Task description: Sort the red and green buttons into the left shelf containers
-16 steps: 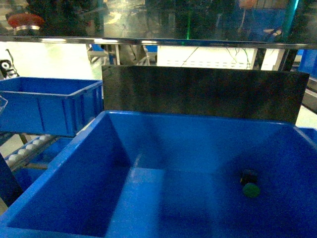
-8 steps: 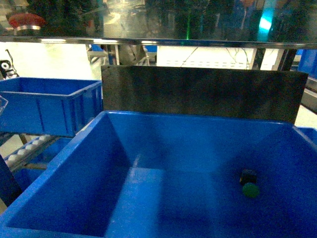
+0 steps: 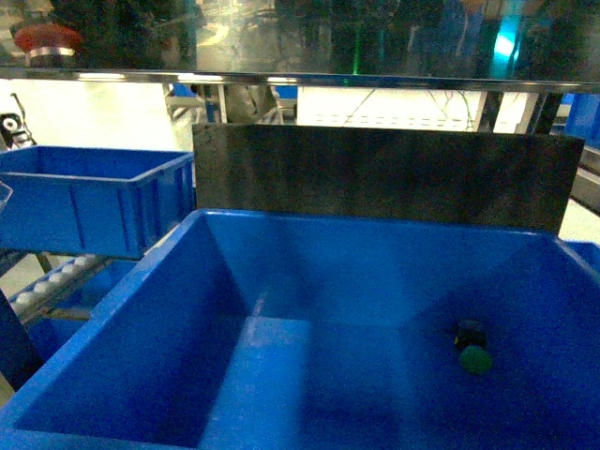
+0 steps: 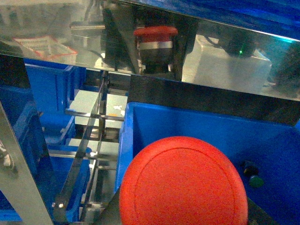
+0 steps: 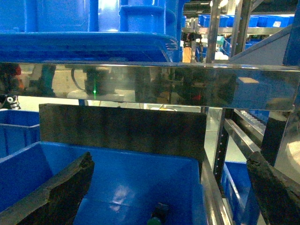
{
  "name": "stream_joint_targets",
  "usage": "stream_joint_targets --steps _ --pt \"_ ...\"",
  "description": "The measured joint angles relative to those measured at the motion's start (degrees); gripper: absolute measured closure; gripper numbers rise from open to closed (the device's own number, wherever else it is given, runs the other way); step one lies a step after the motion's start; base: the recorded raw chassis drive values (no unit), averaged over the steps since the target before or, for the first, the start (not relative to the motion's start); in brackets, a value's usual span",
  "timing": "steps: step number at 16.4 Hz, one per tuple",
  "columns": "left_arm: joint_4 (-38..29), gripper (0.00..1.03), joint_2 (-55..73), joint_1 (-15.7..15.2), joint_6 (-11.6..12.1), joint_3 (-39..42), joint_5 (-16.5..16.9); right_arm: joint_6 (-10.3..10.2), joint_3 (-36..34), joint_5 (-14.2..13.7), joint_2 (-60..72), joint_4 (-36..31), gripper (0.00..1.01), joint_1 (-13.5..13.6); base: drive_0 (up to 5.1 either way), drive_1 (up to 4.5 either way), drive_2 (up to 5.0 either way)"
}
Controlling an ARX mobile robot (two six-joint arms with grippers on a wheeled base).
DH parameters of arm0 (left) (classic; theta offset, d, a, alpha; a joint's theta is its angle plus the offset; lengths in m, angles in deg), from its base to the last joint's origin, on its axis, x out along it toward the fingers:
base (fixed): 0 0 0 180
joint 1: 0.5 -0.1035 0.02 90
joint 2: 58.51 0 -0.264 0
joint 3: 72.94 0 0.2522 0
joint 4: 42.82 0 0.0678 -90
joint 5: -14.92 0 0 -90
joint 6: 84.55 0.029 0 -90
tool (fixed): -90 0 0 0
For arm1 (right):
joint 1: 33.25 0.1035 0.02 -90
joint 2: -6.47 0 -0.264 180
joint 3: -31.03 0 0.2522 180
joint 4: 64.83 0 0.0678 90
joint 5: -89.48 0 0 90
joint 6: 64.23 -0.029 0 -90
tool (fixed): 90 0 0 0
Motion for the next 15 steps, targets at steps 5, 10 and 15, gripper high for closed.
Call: stream_joint_targets --steps 5,10,15 --pt "-4.76 0.79 8.41 7.28 1.75 0.79 3.52 0.00 0.00 0.00 0.00 0.00 0.03 0.00 0.0 0.00 0.0" --pt "-11.54 0.79 20.35 10.78 2.86 -1.25 3.98 0.04 0.00 0.00 0.00 -0.02 0.03 0.00 0.0 0.00 0.0" --pt "-18.32 0.79 30.71 12.09 2.99 -1.46 4.57 0.04 0.00 0.00 0.00 -0.02 0.03 0.00 0.0 0.00 0.0"
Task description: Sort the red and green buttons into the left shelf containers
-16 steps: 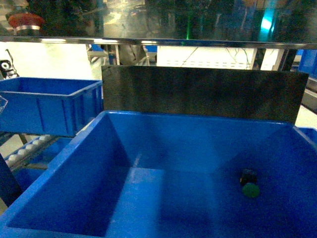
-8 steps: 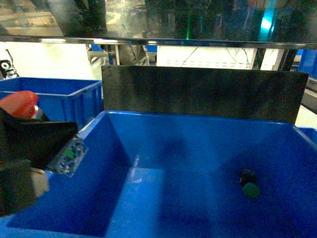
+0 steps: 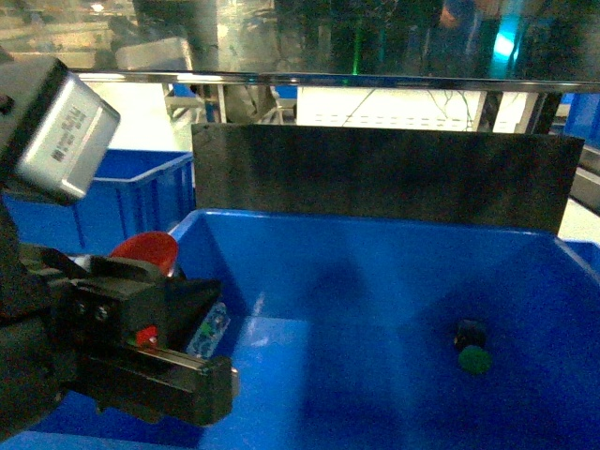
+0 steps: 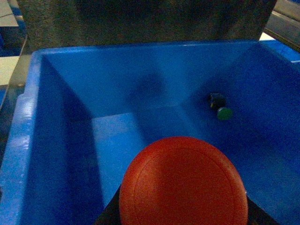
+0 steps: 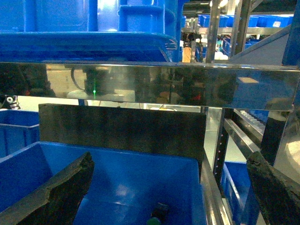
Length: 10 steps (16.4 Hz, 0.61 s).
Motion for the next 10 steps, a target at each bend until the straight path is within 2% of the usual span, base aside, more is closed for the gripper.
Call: stream_joint_targets --steps 3,7,10 --pt "-4.50 0.79 6.91 1.70 -0.02 -1.33 0.98 0.00 0.00 0.00 0.00 0.00 0.03 0.00 0.0 0.00 0.0" --pt "-7.48 0.79 18.18 3.39 -0.37 -9.11 -0.07 0.00 0.00 0.00 0.00 0.00 0.03 0.00 0.0 0.00 0.0" --pt "-8.66 0.79 26.16 2.91 -0.37 -13.46 -0.04 0.00 0.00 0.00 0.00 0.00 0.03 0.00 0.0 0.00 0.0"
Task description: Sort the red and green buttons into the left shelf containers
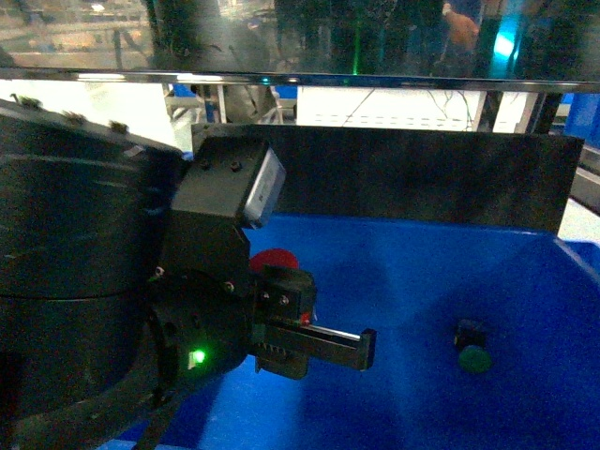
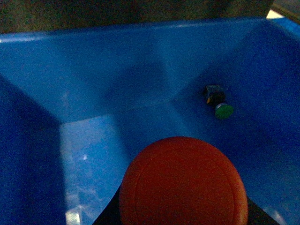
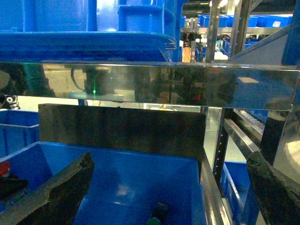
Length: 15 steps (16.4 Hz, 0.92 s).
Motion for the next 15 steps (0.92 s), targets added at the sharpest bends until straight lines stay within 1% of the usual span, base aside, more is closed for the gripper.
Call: stream_joint_targets --steps 3,4,5,6,7,8,9,12,15 --pt "0.46 0.79 5.05 -1.31 -0.24 -2.67 -0.02 0.00 0.00 0.00 0.00 0.00 0.03 0.00 0.0 0.00 0.0" --pt "0.42 0.79 6.62 -2.01 -1.20 -3.80 -0.04 0.00 0.00 0.00 0.00 0.00 0.03 0.00 0.0 0.00 0.0" --pt "0.72 0.78 7.85 -2.80 -2.49 -4.96 -0.94 0.02 0.00 0.00 0.00 0.00 0.03 0.00 0.0 0.00 0.0" --pt "0.07 0.68 8.17 -3.17 -3.21 -5.18 -0.74 0.00 0.00 0.00 0.00 -0.02 0.03 0.00 0.0 0.00 0.0" --pt "-0.79 0.51 8.15 -3.21 -4.31 -5.60 -0.59 0.02 0.00 0.00 0.00 0.00 0.03 0.00 0.0 0.00 0.0" --pt "-1.42 0.19 7.98 -2.95 -5.66 -5.70 -1.09 0.02 0.00 0.00 0.00 0.00 0.03 0.00 0.0 0.00 0.0" --pt "-1.88 0.05 5.51 -2.64 -6.12 -4.39 -1.18 0.02 0.00 0.00 0.00 0.00 0.03 0.00 0.0 0.00 0.0" --pt "-2.27 0.05 -0.85 -2.71 -5.90 -0.33 -1.84 0.02 0.00 0.00 0.00 0.00 0.03 0.00 0.0 0.00 0.0" --pt "-2.21 0.05 -6.47 -3.56 -4.98 4.13 -2.49 0.02 0.00 0.00 0.00 0.00 0.03 0.00 0.0 0.00 0.0"
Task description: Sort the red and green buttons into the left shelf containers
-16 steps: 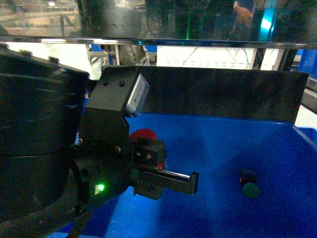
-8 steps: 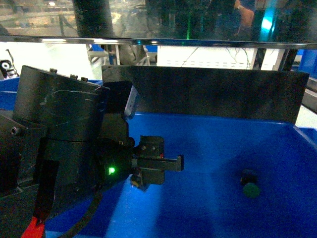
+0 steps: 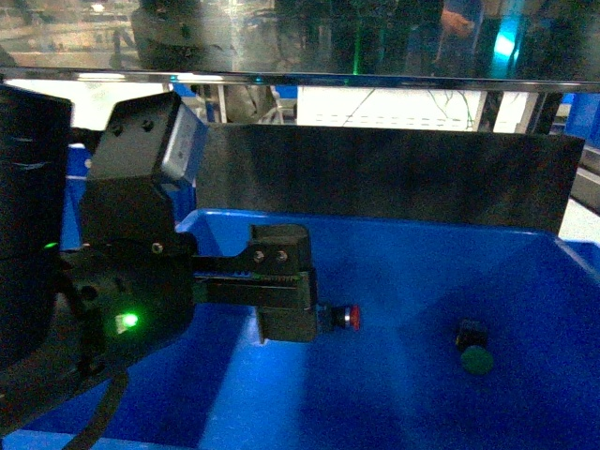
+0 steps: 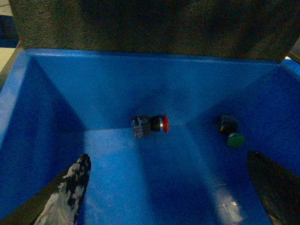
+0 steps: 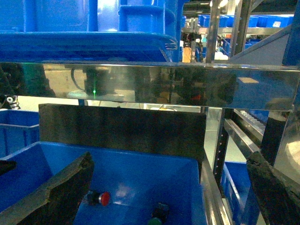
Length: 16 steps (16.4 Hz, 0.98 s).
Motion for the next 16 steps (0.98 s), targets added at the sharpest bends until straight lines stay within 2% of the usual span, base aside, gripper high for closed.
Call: stream_joint_targets --steps 2,4,8,10,13,14,16 --pt "0.83 0.05 -5.01 -1.22 1.42 2.69 -0.37 0.00 0.00 0.00 0.00 0.00 0.03 0.00 0.0 0.00 0.0" --pt "3.43 0.05 -13.90 -3.78 2.80 5.79 0.28 0.00 0.00 0.00 0.00 0.00 0.03 0.00 0.0 0.00 0.0" --pt "5.49 0.05 -19.08 -5.70 2.84 7.17 0.33 0.00 0.00 0.00 0.00 0.00 0.03 0.00 0.0 0.00 0.0" --pt "9.57 0.05 -27.87 -8.04 2.82 9.05 -0.31 0.00 0.00 0.00 0.00 0.00 0.03 0.00 0.0 0.00 0.0" --pt "22.77 0.05 -45.38 -9.68 1.38 10.23 -2.86 0.00 0.00 0.00 0.00 0.00 0.03 0.00 0.0 0.00 0.0" --pt "28.00 0.05 -50.77 -10.49 0.04 10.23 -4.24 0.00 0.00 -0.02 0.00 0.00 0.03 0.00 0.0 0.00 0.0" --pt "33.92 0.05 -57.66 -12.85 -2.78 10.21 -4.55 0.00 0.00 0.00 0.00 0.00 0.03 0.00 0.0 0.00 0.0"
